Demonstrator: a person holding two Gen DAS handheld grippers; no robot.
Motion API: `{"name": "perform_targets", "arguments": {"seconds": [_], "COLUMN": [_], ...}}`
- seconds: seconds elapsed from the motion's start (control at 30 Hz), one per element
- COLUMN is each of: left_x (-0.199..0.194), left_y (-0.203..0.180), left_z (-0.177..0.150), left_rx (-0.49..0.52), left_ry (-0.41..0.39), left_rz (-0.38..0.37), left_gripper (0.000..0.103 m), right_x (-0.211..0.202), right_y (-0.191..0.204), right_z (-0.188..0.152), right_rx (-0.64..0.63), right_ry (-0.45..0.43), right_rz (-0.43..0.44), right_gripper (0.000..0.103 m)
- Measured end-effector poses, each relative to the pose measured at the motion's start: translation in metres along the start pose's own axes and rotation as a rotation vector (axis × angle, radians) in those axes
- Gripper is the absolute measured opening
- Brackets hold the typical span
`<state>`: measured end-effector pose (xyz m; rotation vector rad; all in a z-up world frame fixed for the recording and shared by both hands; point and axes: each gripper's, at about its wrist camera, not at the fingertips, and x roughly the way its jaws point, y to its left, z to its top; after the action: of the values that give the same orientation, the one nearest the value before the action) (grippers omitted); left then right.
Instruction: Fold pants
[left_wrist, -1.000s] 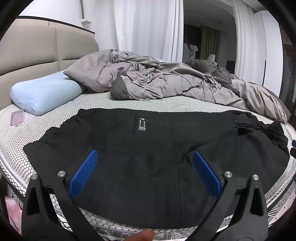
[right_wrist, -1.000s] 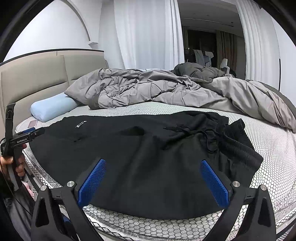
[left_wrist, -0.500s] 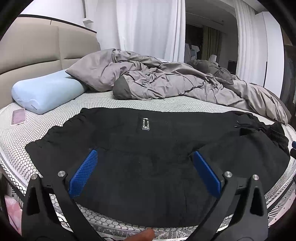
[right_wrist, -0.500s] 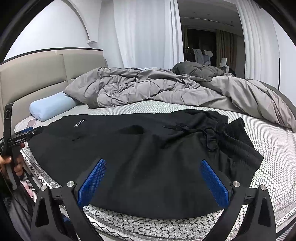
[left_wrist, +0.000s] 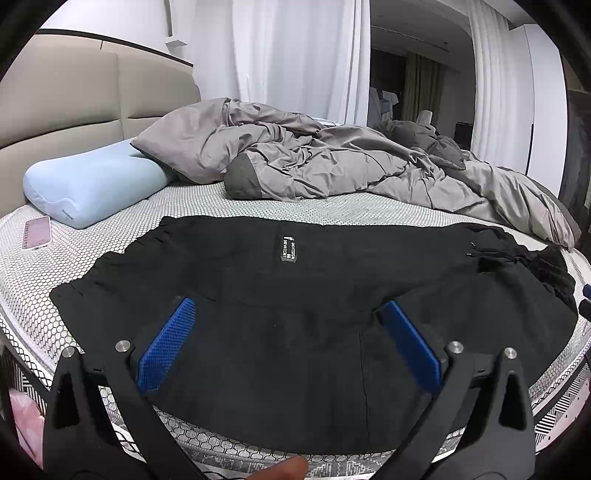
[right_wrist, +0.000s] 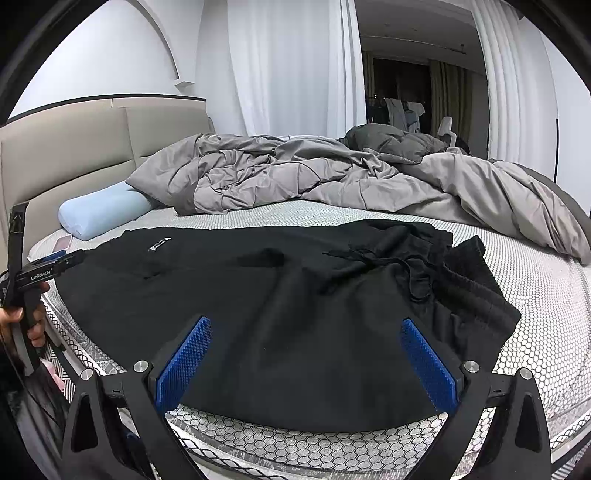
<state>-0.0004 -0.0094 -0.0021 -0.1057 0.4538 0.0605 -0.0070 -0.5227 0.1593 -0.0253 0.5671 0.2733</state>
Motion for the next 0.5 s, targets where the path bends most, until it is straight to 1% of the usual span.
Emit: {"name": "perform_targets", "arguments": {"seconds": [0.37, 0.5], "left_x": [-0.001, -0.0002], "left_y": [-0.0023, -0.0027], "left_z": [-0.0001, 0.0004], "left_rx": [-0.013, -0.012], "left_ry": [-0.008, -0.007], "left_rz": [-0.003, -0.001], "left_gripper": [0.102, 0.102], "right_x": [0.0076, 0.0059], "right_y": [-0.0014, -0.0007], "right_z": [-0.0005, -0.0006], "right_rx": [0.005, 0.001], "right_ry": [0.021, 0.011], "right_rz": [-0.004, 0.003], "right_gripper": [0.103, 0.103]}}
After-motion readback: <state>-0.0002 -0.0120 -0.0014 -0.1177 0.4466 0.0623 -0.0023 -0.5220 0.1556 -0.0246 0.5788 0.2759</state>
